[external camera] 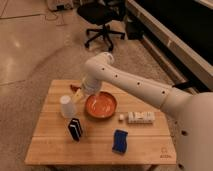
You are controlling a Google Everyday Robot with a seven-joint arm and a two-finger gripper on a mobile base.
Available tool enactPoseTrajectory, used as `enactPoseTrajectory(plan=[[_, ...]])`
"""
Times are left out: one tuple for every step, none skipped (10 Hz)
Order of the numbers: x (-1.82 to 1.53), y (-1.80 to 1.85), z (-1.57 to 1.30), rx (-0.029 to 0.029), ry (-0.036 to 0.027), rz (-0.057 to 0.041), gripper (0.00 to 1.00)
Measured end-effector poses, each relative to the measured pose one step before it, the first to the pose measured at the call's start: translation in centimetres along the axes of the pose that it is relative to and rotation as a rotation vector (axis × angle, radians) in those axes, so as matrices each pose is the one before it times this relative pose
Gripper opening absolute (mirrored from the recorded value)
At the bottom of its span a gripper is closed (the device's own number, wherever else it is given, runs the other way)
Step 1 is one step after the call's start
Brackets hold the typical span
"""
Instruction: Place the ceramic cup over the eraser
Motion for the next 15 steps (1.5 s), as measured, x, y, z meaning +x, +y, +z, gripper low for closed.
enactPoseTrajectory(plan=[[-1.088, 0.561, 0.913, -0.00954, 0.00331, -0.01345, 0.8], [-1.416, 0.7, 1.198, -0.00977, 0.00471, -0.01664, 0.8], [-1.155, 0.578, 1.032, -0.00501, 0.00604, -0.01476, 0.8], [-0.656, 0.304, 0.634, -0.00143, 0.00407, -0.01007, 0.8], [-1.027, 0.49, 1.177, 0.0003, 0.00981, -0.0201, 0.8], [-0.852, 0.444, 1.221, 0.00103, 0.01363, -0.02012, 0.8], [-0.65, 0.441, 0.913, 0.00074, 0.01234, -0.01651, 0.8], [-0.529, 0.288, 0.574, 0.00162, 0.00816, -0.01218, 0.8], [-0.399, 0.173, 0.607, 0.00567, 0.01209, -0.01334, 0.8], [-0.213, 0.001, 0.542, 0.00952, 0.01336, -0.0105, 0.79], [-0.113, 0.015, 0.437, 0.01172, 0.01325, -0.00919, 0.75], [-0.021, 0.007, 0.442, 0.01949, 0.0197, -0.01433, 0.63], [0.107, 0.005, 0.203, 0.01112, 0.01163, -0.00774, 0.57], [0.298, -0.034, 0.188, 0.01708, 0.01882, -0.01013, 0.45], [0.339, -0.133, 0.042, 0.01772, 0.01525, -0.00678, 0.35]])
